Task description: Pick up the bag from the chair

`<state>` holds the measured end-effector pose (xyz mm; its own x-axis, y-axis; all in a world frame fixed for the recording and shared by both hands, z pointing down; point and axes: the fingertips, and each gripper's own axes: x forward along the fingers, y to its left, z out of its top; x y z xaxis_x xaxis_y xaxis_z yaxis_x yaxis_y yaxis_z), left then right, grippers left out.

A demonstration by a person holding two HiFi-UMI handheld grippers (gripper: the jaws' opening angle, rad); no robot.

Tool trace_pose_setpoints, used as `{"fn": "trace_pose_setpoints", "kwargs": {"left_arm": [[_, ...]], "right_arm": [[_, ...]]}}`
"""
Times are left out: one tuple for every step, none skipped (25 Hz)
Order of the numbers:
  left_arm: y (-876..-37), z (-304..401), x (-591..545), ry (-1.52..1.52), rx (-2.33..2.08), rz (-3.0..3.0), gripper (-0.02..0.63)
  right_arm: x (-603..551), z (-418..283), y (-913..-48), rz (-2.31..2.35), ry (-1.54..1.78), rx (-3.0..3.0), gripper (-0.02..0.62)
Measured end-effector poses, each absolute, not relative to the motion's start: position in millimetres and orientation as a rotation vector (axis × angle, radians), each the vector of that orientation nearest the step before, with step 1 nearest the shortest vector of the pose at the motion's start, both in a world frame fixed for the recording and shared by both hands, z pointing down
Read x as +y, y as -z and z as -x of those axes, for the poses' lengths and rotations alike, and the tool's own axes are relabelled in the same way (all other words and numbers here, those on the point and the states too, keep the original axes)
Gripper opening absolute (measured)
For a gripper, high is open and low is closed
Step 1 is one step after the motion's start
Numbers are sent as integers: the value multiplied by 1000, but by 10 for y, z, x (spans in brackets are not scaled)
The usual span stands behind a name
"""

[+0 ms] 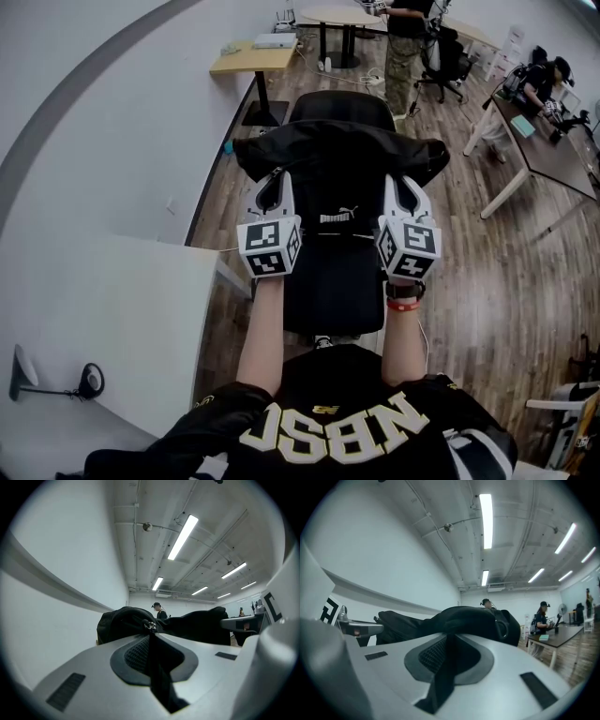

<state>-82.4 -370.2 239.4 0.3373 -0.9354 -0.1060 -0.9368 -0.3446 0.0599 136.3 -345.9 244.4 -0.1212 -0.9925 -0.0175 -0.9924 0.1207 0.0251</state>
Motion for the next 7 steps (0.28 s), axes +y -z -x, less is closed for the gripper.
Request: {"fn": "trace_pose_setpoints", "kwargs": {"left_arm": [[-2419, 842, -3691, -188, 1794, 2561, 35], [-2444, 856, -3681, -187, 1793, 2564, 35], [-2464, 862, -3675, -186, 1790, 2568, 35], [-2480, 861, -3673, -185, 1785, 2573, 35], [-2492, 853, -3676, -184, 1779, 2579, 35], [-2504, 843, -3681, -183, 1772, 2585, 35], [-2516, 832, -3688, -181, 1766, 2591, 35]], "right_arm": [[-3445, -1346, -2475, -2078, 43, -2348, 40], [-3430, -1333, -2506, -2078, 37, -2346, 40], [-3419, -1328, -2533, -2080, 30, -2342, 40], [-3412, -1331, -2555, -2085, 23, -2337, 40], [-3408, -1338, -2575, -2090, 15, -2331, 40], [-3406, -1347, -2594, -2096, 8, -2325, 40], [-3405, -1357, -2612, -2103, 0, -2319, 41]]}}
